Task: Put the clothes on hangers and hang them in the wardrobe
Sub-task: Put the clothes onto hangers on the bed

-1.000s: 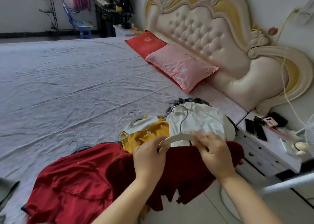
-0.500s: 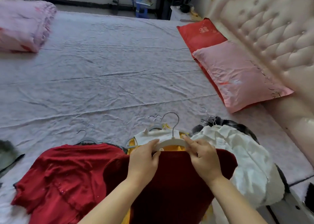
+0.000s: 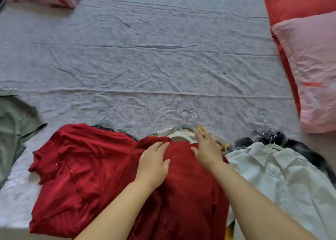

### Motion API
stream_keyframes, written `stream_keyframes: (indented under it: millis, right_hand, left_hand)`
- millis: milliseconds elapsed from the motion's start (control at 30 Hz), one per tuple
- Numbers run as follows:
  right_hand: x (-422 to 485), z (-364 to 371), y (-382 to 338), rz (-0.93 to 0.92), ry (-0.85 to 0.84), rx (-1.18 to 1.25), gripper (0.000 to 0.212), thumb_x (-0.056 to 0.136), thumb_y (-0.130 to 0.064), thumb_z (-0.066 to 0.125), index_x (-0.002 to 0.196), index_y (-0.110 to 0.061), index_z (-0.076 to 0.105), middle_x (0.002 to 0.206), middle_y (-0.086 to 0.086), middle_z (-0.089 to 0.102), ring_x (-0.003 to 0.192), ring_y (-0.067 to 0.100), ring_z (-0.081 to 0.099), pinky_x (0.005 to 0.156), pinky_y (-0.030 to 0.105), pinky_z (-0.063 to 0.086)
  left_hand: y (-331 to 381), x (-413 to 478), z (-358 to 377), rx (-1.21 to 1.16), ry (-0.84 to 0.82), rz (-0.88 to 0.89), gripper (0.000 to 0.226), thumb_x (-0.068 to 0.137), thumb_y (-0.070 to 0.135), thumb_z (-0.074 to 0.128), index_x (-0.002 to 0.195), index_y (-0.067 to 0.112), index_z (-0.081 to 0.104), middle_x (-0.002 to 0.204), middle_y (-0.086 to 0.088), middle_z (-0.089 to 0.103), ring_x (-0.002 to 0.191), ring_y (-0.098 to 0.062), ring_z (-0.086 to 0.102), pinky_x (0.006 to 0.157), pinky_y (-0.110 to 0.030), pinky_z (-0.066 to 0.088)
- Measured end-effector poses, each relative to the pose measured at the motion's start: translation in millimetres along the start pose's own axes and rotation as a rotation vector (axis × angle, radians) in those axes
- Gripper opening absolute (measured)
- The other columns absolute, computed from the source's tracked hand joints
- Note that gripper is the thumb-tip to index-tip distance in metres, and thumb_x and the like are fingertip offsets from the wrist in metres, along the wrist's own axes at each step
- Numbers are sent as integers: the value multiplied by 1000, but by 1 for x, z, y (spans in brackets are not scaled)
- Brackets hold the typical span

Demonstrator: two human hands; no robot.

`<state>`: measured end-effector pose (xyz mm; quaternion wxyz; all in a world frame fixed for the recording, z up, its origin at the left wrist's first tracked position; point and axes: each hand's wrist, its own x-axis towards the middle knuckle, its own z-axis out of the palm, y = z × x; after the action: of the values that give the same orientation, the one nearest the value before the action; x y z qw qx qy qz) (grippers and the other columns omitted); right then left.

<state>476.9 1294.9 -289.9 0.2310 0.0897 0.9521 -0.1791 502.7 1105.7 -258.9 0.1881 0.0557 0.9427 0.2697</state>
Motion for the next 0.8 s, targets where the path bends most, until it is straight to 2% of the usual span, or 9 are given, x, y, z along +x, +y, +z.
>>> stream_keyframes:
  millis: [167,433,600,800]
  right_hand:
    - [-21,17,-7,-55,-20,20,63,89,-33,57,144,-27,27,137,5,41,123,24,42,100,40,37]
    - [-52,10,-33,-117,-3,36,59,89,-33,56,143,-26,31,135,3,43,121,23,43,99,37,36]
    - [-69,1,-72,-218,38,21,58,87,-32,59,141,-25,36,132,2,46,123,22,43,99,37,38]
    - [-102,9,-143,-343,50,-8,58,86,-31,60,139,-25,38,133,1,46,122,22,43,101,36,37]
  left_hand:
    - [-6,-2,-8,15,58,-55,52,87,25,57,136,20,43,139,4,42,128,-14,38,107,-29,27]
    - [-13,-21,-40,70,123,-80,50,86,26,57,134,21,44,134,3,47,122,-18,43,104,-32,30]
    - [-34,-53,-69,86,214,-98,46,86,27,57,131,20,47,129,3,50,120,-17,44,100,-31,29]
    - [-86,-108,-110,115,298,-172,51,88,29,55,136,20,41,134,2,45,124,-17,40,103,-30,26]
